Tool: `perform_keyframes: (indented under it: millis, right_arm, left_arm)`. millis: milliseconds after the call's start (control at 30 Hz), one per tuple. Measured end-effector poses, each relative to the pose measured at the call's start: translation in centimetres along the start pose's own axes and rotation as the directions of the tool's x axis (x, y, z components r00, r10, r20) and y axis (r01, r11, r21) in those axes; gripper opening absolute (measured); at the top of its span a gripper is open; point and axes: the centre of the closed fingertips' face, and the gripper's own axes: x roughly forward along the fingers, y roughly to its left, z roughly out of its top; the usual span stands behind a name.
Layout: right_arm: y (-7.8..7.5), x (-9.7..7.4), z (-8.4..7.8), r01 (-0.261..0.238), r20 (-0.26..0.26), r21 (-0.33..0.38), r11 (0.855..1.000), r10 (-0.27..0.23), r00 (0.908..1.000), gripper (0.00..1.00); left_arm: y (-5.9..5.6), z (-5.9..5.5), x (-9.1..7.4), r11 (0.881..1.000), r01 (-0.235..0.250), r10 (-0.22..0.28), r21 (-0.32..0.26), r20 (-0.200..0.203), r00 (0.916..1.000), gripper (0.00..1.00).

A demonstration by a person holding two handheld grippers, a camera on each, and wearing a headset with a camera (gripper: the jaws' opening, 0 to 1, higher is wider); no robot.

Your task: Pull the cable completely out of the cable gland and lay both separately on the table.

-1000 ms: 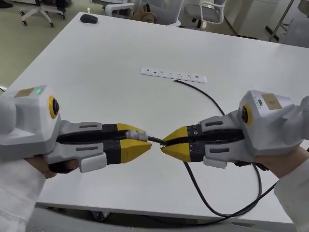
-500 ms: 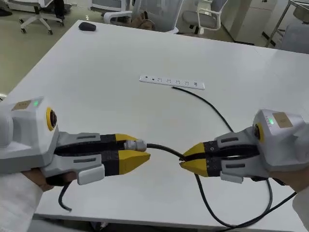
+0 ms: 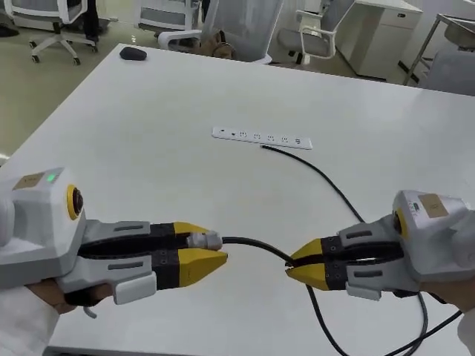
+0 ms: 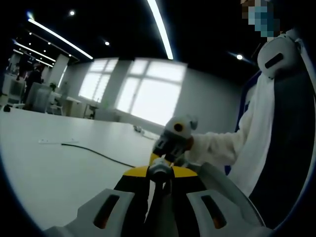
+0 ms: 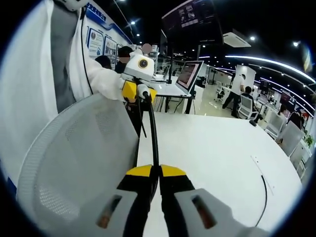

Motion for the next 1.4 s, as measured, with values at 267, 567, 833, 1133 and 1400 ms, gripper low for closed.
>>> perform_keyframes:
  millis: [267, 567, 833, 1133, 1400]
  right_arm:
    - [-0.2, -0.5, -1.4, 0.004, -0.038, 0.017, 1.0, -0.003, 0.9993, 0.03]
    - [-0.2, -0.2, -1.4, 0.005, -0.045, 0.027, 1.0, -0.004, 0.999, 0.04]
    - [-0.9, -0.9, 0.5, 0.04, 0.02, 0.039, 0.998, -0.041, 0.999, 0.1]
    - [-0.4, -0.6, 6.2, 0.027, 0.164, -0.002, 1.0, -0.026, 0.9861, 0.17]
    - [1.4, 1.6, 10.1, -0.04, 0.188, -0.114, 0.993, 0.061, 0.9803, 0.17]
  left_arm:
    - [0.0, 0.2, 0.0, 1.0, -0.002, 0.002, 0.001, 0.007, 1.0, 0.17]
    - [0.0, 0.2, 0.0, 1.0, 0.0, 0.0, 0.001, 0.009, 1.0, 0.17]
    - [0.1, 0.4, -0.1, 1.0, -0.004, 0.004, -0.001, 0.019, 0.9998, 0.17]
    - [-0.2, 0.2, 0.0, 1.0, 0.005, -0.005, -0.001, 0.008, 1.0, 0.17]
    - [-0.3, 0.1, 0.0, 1.0, 0.008, -0.008, 0.003, 0.004, 1.0, 0.17]
